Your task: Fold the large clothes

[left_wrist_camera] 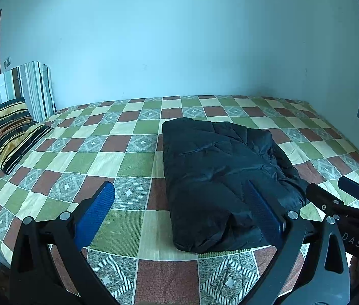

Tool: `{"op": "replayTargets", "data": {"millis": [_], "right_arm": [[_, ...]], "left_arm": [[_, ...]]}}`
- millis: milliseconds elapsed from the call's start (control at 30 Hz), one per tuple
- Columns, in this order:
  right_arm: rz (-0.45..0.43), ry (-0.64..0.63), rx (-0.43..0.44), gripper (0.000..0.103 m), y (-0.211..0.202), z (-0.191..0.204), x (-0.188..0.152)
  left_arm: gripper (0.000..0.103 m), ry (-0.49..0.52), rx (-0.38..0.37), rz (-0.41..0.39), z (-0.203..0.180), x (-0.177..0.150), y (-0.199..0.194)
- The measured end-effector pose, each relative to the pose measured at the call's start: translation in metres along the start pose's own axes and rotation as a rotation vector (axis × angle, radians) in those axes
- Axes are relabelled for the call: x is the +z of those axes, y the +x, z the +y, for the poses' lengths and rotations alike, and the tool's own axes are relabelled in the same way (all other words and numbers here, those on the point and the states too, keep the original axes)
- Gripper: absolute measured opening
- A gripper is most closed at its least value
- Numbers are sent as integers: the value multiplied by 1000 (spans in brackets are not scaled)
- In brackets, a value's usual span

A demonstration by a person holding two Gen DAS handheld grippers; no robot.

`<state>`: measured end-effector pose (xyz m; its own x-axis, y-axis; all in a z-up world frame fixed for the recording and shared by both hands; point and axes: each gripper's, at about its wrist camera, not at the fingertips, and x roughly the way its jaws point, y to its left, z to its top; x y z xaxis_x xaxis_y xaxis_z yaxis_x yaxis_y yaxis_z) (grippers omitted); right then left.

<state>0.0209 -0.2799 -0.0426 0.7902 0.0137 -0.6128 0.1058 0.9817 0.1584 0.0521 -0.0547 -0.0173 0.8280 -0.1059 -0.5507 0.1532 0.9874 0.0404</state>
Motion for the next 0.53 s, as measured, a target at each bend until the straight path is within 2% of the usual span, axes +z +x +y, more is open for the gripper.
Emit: {"op": "replayTargets", "data": {"millis": [100,333,433,533], "right_arm": [[4,-2,1,83,2,-1,-1],[6,-3,-2,83,6,-6,1],[1,9,-19,83,9,-17,4],[1,26,-55,83,16,-38,6]], "left_arm": [[101,-7,-13,11,1,-2,3],[101,-11,13,17,7,-2,15],[101,-28,7,57,21,-2,30],[101,-70,55,110,50,-7,55]]}}
